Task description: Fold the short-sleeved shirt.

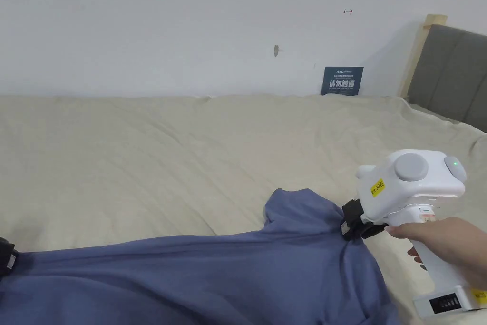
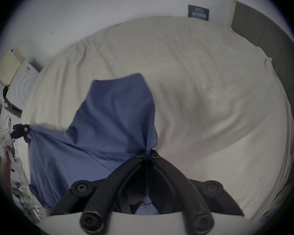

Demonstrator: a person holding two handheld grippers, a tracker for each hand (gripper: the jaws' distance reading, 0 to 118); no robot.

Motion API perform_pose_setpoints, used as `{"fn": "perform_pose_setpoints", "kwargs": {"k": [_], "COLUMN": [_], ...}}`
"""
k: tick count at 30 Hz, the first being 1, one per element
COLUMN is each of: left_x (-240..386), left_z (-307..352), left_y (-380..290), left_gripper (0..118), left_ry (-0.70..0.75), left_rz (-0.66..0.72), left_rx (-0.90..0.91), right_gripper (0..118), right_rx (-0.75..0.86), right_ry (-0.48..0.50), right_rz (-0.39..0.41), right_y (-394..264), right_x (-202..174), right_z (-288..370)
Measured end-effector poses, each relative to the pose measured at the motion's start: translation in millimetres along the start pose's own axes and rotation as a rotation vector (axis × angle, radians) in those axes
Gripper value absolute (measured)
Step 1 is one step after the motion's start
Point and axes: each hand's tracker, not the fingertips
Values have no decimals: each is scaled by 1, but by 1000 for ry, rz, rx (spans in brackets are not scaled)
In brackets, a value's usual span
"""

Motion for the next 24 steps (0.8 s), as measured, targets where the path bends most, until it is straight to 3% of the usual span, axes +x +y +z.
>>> {"fn": "perform_pose_setpoints", "kwargs": {"k": [2, 10, 15, 24], "left_x": [2, 14, 23, 26], "left_z": [11, 119, 207, 333], "left_y": [0, 7, 20, 58], "left_gripper": [6, 6, 6, 6], "left_ry": [-3, -31, -21, 19], "left_rz": [1, 49, 12, 27], "left_rx": [10, 253, 378, 582], "right_gripper": [0, 0, 0, 0], "right_rx": [24, 255, 422, 641], "right_ry": [-3, 20, 80, 26], "right_rz": [42, 50, 6, 62], "right_y": [-2, -20, -20, 4], "right_x": [-4, -23, -21, -45], "right_z": [18, 138, 238, 364]}}
